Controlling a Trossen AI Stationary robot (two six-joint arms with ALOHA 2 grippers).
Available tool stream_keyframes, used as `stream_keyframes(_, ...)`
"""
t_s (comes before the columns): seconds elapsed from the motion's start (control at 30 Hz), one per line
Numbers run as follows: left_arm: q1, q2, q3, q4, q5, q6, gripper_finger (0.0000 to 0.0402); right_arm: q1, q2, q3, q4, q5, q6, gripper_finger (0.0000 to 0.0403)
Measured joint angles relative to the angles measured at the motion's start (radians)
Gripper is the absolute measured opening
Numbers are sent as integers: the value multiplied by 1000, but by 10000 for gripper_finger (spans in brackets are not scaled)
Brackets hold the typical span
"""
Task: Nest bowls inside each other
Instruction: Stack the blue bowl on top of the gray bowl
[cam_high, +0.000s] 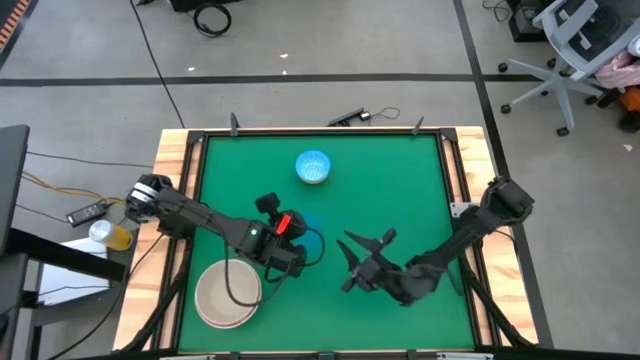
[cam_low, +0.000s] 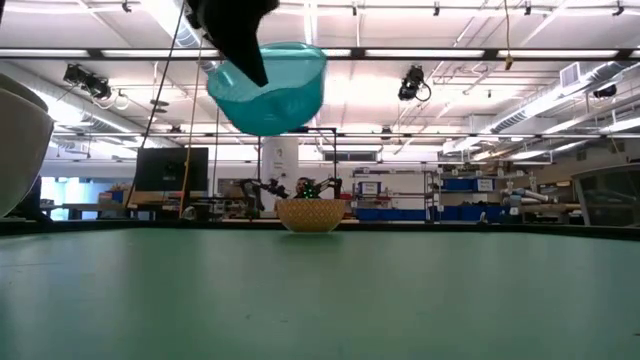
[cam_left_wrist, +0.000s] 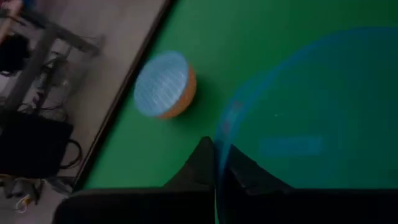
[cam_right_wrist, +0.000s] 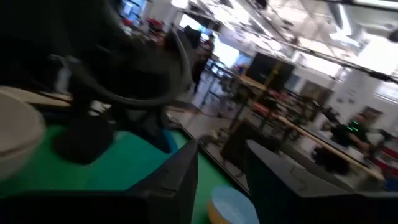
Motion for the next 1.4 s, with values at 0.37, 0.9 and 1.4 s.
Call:
stream_keyframes(0.37, -182, -197, 1, -199, 632, -68, 3, 3, -38, -108, 8, 79, 87, 140)
stream_keyframes(0.9, -461, -95, -1, -291, 718, -282, 4, -45, -38, -159, 18, 67, 197, 140)
stream_keyframes(1.4, -391, -63, -18, -351, 648, -233, 4, -53, -37, -159, 7, 38, 211, 140)
